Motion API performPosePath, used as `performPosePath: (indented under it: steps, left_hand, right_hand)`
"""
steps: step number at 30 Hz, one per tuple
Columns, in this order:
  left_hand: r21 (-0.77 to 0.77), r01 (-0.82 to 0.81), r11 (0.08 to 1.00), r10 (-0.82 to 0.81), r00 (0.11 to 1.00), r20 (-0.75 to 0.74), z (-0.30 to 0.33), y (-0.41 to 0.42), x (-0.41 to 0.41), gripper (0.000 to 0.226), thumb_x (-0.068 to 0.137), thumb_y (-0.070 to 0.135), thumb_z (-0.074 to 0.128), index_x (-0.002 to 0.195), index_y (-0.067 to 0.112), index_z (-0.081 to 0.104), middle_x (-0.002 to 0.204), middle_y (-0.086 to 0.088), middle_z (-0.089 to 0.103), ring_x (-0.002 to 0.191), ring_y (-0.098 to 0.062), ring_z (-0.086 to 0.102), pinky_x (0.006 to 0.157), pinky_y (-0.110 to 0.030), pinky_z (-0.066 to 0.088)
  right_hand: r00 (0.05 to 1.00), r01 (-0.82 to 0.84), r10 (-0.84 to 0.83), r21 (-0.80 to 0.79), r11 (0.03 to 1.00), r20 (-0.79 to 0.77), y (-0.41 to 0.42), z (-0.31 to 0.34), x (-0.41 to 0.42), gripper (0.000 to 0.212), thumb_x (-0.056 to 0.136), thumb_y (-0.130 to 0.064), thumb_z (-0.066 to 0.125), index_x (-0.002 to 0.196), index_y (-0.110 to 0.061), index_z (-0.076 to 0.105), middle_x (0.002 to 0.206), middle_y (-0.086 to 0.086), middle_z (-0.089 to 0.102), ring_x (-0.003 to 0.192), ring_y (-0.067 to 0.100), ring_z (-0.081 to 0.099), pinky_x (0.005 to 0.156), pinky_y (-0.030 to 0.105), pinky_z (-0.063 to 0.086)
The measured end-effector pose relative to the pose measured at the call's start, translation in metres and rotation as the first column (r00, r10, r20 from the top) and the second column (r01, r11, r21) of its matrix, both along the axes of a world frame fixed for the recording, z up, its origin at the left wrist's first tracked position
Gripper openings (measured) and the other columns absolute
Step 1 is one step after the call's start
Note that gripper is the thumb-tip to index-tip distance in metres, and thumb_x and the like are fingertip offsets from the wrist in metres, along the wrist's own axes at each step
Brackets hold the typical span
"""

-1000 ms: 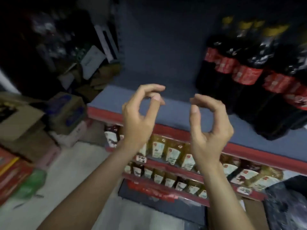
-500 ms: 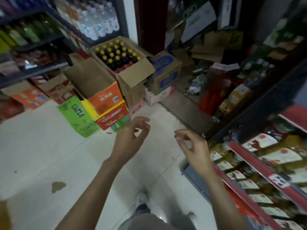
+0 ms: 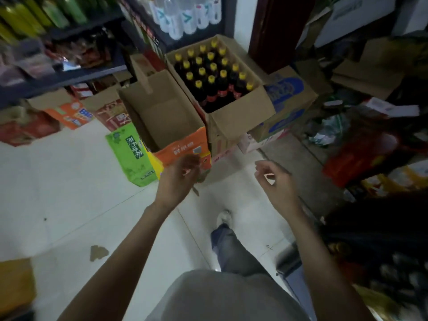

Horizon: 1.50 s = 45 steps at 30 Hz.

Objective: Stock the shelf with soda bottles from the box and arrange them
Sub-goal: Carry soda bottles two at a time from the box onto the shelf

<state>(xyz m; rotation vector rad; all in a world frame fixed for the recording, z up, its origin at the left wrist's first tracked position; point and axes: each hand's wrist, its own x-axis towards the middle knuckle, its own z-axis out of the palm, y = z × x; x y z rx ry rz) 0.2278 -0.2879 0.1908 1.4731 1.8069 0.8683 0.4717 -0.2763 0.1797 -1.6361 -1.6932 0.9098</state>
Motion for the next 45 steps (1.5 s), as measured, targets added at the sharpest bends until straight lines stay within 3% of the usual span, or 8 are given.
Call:
performPosePath:
  steps: [9, 19, 26, 30, 34, 37, 40, 45]
  left_hand:
    - [-0.009, -0.068, 0.998, 0.067, 0.992, -0.106, -0.023, 0.2, -0.05, 0.025, 0.086, 0.017, 0.061, 0.11, 0.019, 0.064, 0.107, 0.002, 0.068, 0.093, -0.013, 0.064, 0.079, -0.028, 0.05]
    - [-0.215, 0.066, 0.975, -0.149, 0.904, -0.401, -0.128, 0.417, -0.097, 0.053, 0.086, 0.027, 0.065, 0.134, 0.014, 0.047, 0.134, -0.01, 0.048, 0.124, -0.029, 0.041, 0.101, -0.037, 0.035]
    - [-0.363, 0.353, 0.863, -0.488, 0.769, -0.413, -0.159, 0.467, -0.093, 0.056, 0.088, 0.02, 0.061, 0.139, 0.021, 0.039, 0.139, -0.001, 0.04, 0.126, -0.023, 0.042, 0.094, -0.038, 0.046]
    - [-0.413, 0.399, 0.819, -0.561, 0.711, -0.425, -0.179, 0.477, -0.092, 0.049, 0.088, 0.014, 0.062, 0.133, 0.019, 0.044, 0.132, -0.002, 0.047, 0.123, -0.021, 0.044, 0.096, -0.032, 0.044]
    - [-0.363, 0.383, 0.849, -0.521, 0.718, -0.462, -0.185, 0.479, -0.097, 0.042, 0.088, 0.02, 0.065, 0.126, 0.015, 0.05, 0.124, -0.003, 0.053, 0.116, -0.019, 0.051, 0.089, -0.031, 0.047]
    - [-0.299, 0.41, 0.862, -0.505, 0.75, -0.427, -0.179, 0.473, -0.103, 0.041, 0.085, 0.025, 0.068, 0.122, 0.013, 0.055, 0.119, -0.003, 0.058, 0.111, -0.021, 0.056, 0.081, -0.035, 0.051]
    - [-0.084, 0.485, 0.871, -0.481, 0.802, -0.355, -0.165, 0.467, -0.109, 0.037, 0.081, 0.03, 0.072, 0.109, 0.008, 0.06, 0.109, -0.005, 0.063, 0.102, -0.022, 0.061, 0.073, -0.034, 0.054]
    - [0.106, 0.448, 0.888, -0.458, 0.882, 0.11, -0.098, 0.452, -0.096, 0.043, 0.084, 0.036, 0.063, 0.121, 0.018, 0.051, 0.124, 0.021, 0.053, 0.127, -0.013, 0.049, 0.094, -0.031, 0.049]
  right_hand:
    - [0.991, -0.112, 0.11, 0.023, 0.993, 0.079, 0.22, -0.002, -0.055, 0.03, 0.088, -0.01, 0.065, 0.118, -0.01, 0.062, 0.102, 0.003, 0.067, 0.093, 0.012, 0.06, 0.079, 0.02, 0.045]
    - [0.949, -0.136, 0.159, -0.102, 0.985, 0.271, 0.405, -0.107, -0.126, 0.05, 0.089, -0.013, 0.065, 0.136, -0.014, 0.047, 0.134, 0.003, 0.052, 0.124, 0.022, 0.047, 0.099, 0.039, 0.045]
    - [0.654, -0.335, 0.37, -0.186, 0.924, 0.659, 0.481, -0.171, -0.176, 0.072, 0.086, -0.01, 0.064, 0.148, -0.013, 0.027, 0.148, 0.004, 0.038, 0.129, 0.027, 0.041, 0.098, 0.039, 0.042]
    - [0.855, -0.183, 0.217, -0.118, 0.976, 0.471, 0.484, -0.195, -0.18, 0.045, 0.081, -0.004, 0.068, 0.122, -0.01, 0.052, 0.124, 0.008, 0.05, 0.109, 0.029, 0.056, 0.076, 0.036, 0.049]
    - [0.985, 0.016, 0.012, -0.16, 0.987, 0.173, 0.478, -0.201, -0.178, 0.039, 0.074, -0.005, 0.077, 0.11, -0.006, 0.063, 0.114, 0.01, 0.057, 0.108, 0.03, 0.057, 0.091, 0.042, 0.049]
    - [0.991, 0.113, -0.097, -0.187, 0.976, 0.095, 0.463, -0.195, -0.177, 0.036, 0.075, -0.012, 0.078, 0.109, -0.009, 0.066, 0.109, 0.005, 0.06, 0.106, 0.022, 0.059, 0.092, 0.04, 0.05]
    - [0.967, 0.253, -0.254, -0.118, 0.96, 0.003, 0.447, -0.161, -0.172, 0.035, 0.075, -0.017, 0.079, 0.106, -0.007, 0.067, 0.103, 0.007, 0.062, 0.095, 0.014, 0.059, 0.087, 0.017, 0.047]
    - [0.905, 0.42, -0.413, 0.051, 0.906, -0.104, 0.396, -0.078, -0.151, 0.036, 0.078, -0.032, 0.071, 0.106, -0.01, 0.069, 0.103, 0.004, 0.056, 0.096, 0.015, 0.053, 0.085, 0.01, 0.038]
